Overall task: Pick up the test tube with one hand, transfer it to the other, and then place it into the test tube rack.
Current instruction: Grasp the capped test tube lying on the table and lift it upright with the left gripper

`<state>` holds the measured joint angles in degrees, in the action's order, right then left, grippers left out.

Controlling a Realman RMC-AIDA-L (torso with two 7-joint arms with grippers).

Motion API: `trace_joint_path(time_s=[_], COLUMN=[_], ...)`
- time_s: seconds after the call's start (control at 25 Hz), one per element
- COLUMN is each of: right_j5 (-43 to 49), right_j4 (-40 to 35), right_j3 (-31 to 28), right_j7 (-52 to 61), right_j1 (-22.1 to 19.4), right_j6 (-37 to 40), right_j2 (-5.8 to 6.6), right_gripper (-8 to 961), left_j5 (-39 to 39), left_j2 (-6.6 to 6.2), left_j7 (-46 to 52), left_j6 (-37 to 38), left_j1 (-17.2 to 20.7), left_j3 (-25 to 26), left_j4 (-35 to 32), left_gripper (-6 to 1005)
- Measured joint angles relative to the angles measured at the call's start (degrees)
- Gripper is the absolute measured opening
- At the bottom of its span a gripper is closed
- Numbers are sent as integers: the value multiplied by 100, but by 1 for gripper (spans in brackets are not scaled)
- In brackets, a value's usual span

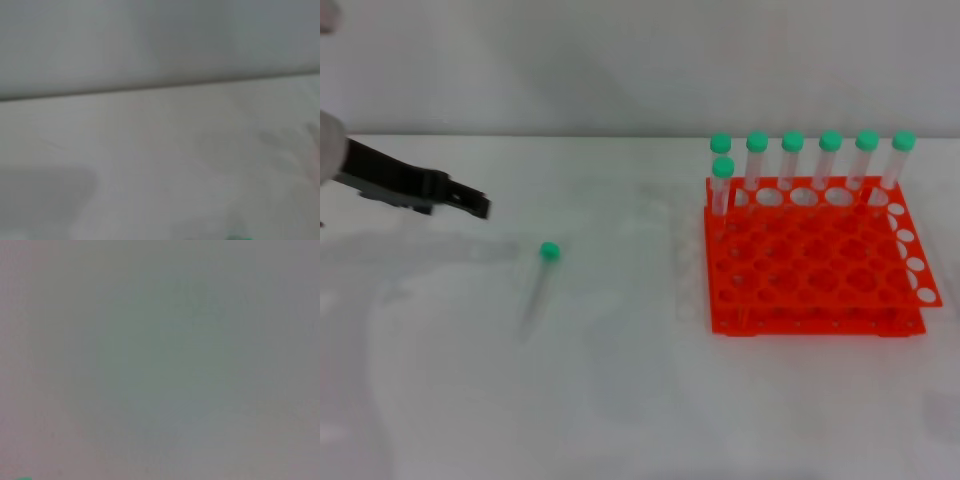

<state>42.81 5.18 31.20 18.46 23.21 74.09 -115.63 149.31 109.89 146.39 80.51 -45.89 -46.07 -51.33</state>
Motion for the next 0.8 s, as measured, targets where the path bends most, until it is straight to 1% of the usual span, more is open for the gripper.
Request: trace_joint_path(time_s=[0.2,0.24,0.28,0.36,0.4,0.48,0.6,0.8], right_j5=[0,-1,0,-1,-1,0,-1,0], right_j4=[0,0,0,0,0,0,0,-11], right_j3=[0,-1,0,0,0,0,0,0], right_j7=[0,0,0,0,0,0,0,0], right_j1=[4,4,8,27,39,59,77,131], right_j6=[-9,-11,-15,-44,-56,-92,-153,-285], right_j2=[-9,-10,-12,-13,-12,-13,-13,-13], right_gripper=[839,839,839,839,839,839,839,839], left_j5=[665,784,943,1161,1206,1241,1267,1236], left_j2=[438,515,628,805,850,890,883,885], left_j7=[57,57,57,69,100,300,620,715], left_j6=[-40,-66,-128,-305,-377,-501,-693,-903], left_j1=[-307,-346,-385,-424,-433,-468,-498,-524], left_j3=[-27,-28,-33,-67,-124,-378,-674,-701], left_j4=[112,151,205,277,323,491,702,948], left_gripper=[875,875,875,875,875,875,875,876])
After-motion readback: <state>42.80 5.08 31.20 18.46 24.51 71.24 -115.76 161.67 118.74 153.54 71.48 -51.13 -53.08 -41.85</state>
